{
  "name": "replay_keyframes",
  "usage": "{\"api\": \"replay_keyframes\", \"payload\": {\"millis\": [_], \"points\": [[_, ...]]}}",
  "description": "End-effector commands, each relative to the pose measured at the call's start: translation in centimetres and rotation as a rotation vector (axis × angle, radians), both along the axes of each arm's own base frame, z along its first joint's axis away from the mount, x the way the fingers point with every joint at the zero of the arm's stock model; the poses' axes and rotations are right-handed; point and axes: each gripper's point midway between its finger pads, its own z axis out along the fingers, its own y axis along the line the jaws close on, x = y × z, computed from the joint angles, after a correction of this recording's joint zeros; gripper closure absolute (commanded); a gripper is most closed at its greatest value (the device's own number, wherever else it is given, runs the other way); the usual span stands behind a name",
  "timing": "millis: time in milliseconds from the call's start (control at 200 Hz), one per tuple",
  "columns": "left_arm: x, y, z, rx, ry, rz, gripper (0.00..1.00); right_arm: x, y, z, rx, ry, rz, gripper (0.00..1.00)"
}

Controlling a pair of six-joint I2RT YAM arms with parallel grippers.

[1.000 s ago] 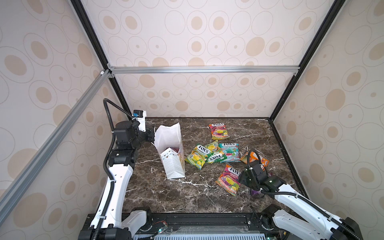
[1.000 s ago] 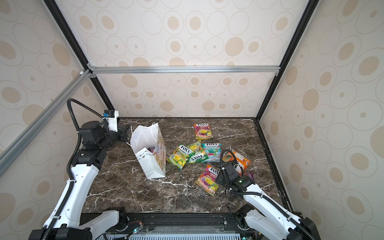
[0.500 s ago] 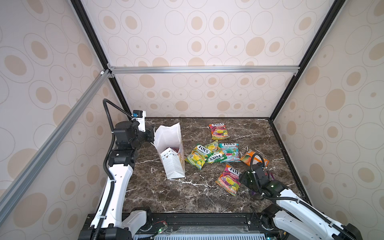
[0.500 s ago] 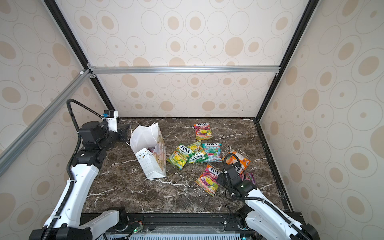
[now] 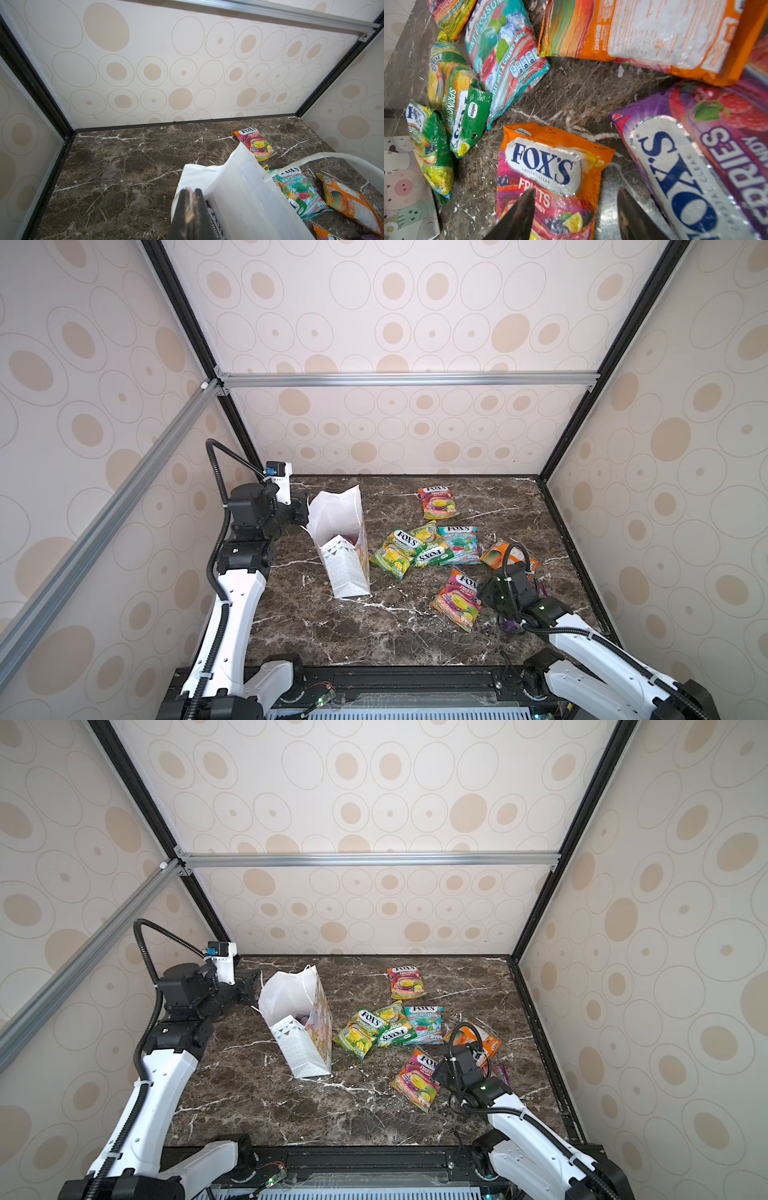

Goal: Place the snacks into the paper bag
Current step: 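Lower the open right gripper onto the orange-pink Fox's Fruits packet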

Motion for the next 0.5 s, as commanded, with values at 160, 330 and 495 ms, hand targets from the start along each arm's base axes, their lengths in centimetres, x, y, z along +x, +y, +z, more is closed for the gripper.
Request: {"api": "replay_keyframes", "payload": {"millis": [160, 330, 495], "points": [[-0.3, 0.1, 0.3, -0.010, -0.008, -0.004, 1.00, 0.2, -0.1, -0.5, 0.028, -0.005, -0.025, 0.35], [-0.4, 0.1, 0.4, -0.007, -0.012, -0.004, 1.00, 0.7, 0.3, -0.7, 0.030, 0.002, -0.009, 0.35], [-0.5, 0.1, 0.5, -0.006, -0.016, -0.005, 1.00, 1.0, 0.4, -1.1, 0.035, 0.011, -0.008, 0.35]]}}
